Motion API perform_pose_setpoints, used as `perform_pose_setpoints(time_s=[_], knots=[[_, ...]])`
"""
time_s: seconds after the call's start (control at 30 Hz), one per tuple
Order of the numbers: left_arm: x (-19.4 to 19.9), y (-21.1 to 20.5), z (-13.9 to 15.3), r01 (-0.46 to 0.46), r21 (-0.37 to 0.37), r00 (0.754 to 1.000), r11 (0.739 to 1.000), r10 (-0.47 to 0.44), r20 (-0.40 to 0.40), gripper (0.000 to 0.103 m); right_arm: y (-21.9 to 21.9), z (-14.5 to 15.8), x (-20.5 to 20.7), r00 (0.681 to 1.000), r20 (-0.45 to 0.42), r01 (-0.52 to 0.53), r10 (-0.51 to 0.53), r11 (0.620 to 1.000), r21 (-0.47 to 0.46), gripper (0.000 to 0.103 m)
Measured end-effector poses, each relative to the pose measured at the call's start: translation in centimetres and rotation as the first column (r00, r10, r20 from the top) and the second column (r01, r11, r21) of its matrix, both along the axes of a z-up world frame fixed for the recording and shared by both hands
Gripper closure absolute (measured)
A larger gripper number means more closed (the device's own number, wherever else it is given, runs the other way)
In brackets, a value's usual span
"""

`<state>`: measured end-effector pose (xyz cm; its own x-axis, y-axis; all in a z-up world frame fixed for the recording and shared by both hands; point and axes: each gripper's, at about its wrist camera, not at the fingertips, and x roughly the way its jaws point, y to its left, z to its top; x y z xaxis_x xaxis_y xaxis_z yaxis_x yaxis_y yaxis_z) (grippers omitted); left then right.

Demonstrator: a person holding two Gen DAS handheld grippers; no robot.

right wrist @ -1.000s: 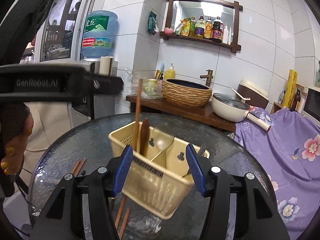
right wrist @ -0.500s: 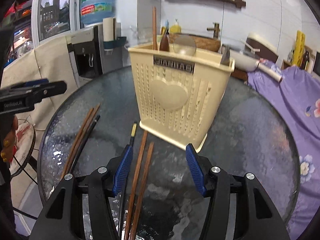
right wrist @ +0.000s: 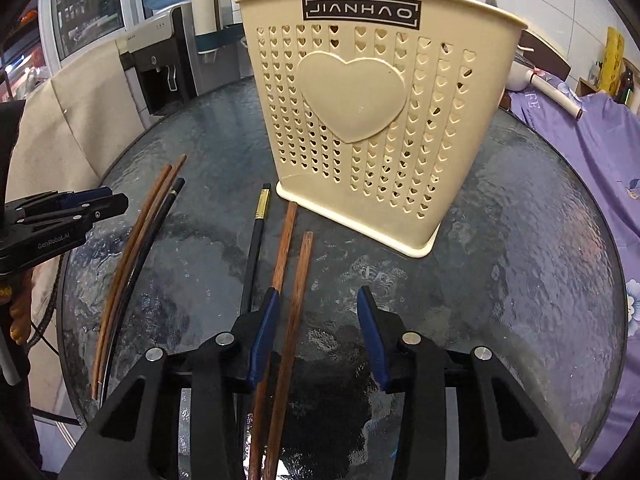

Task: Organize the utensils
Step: 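Move both open tools away from the holder to the loose chopsticks, then grasp a brown chopstick with the right tool while the left tool grasps another brown chopstick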

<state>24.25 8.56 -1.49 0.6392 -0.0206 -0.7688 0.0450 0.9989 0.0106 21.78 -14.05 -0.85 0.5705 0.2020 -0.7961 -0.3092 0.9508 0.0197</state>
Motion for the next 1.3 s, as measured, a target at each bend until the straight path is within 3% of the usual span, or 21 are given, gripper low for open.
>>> perform_pose_setpoints(time_s=[0.5,1.3], knots=[[1.6,-0.1,-0.7,-0.014,-0.016,1.0,1.0,0.014,-0.027,0.076,0.9,-0.8,1.7,0.999,-0.05,-0.002,0.001,1.0,-0.013,0.077],[4.9,-1.0,-1.7,-0.021,0.007,0.997,1.0,0.021,-0.069,0.08,2.2,-1.2,3.1,0.998,-0.068,0.012,-0.014,1.0,-0.029,0.083]])
